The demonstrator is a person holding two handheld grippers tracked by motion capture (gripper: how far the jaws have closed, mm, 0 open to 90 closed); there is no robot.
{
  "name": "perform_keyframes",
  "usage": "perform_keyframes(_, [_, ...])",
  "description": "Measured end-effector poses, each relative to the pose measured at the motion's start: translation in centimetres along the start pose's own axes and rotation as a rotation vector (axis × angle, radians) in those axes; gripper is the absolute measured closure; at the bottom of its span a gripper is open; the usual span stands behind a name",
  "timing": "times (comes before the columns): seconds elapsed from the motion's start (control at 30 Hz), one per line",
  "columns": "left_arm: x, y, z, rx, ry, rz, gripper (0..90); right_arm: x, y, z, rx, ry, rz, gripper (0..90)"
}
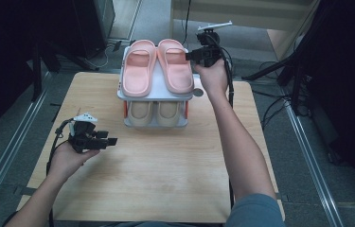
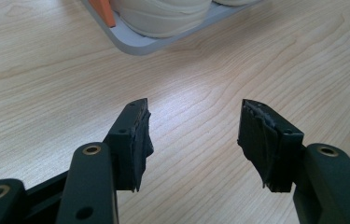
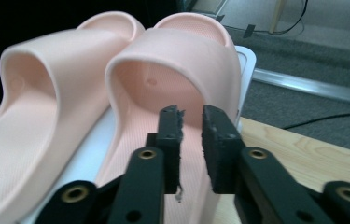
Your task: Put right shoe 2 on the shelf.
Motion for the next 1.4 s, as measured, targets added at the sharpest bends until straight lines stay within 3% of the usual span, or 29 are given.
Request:
perform_keyframes(0.1, [0.0,0.0,0.1,0.001,-0.002,0.000,43.5,-0.4,0.6,-0.3,-0.050,0.010,0.015,90.0])
perform_keyframes(0.17, [0.0,0.1,0.1,0.005,-0.003,0.005,43.4,-0.5,1.0,-0.8,-0.054,0.015,0.018,90.0])
perform_keyframes(0.4, [0.1,0.1,0.1,0.012,-0.013,0.011,43.4,-0.1,2.7,-3.1,-0.013,0.038,0.028,90.0])
perform_keyframes(0.57, [0.1,0.1,0.2,0.010,-0.013,0.012,43.4,0.5,3.7,-3.6,-0.002,0.040,0.048,90.0])
perform_keyframes(0.8, [0.1,0.2,0.2,0.015,-0.015,0.016,43.4,1.1,4.1,-2.8,-0.025,0.002,0.053,90.0])
perform_keyframes(1.1, [0.2,0.2,0.1,0.017,-0.013,0.021,43.4,1.2,4.3,-2.2,-0.038,-0.009,0.058,90.0])
perform_keyframes(1.2, [0.3,0.3,0.1,0.019,-0.015,0.023,43.4,1.3,4.6,-1.4,-0.041,-0.048,0.068,90.0])
perform_keyframes(1.4, [0.3,0.3,0.1,0.021,-0.013,0.026,43.3,1.5,4.8,0.5,-0.090,-0.069,0.069,90.0])
Point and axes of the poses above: each handheld gripper's, and its own axes: x roughly forward along the jaws, y roughly out of its underside, z roughly to its left, the point moved 8 cm from there along x, roughly forward along the jaws, and after that the axes turned 8 degrees about -y, right-handed, at the moved point
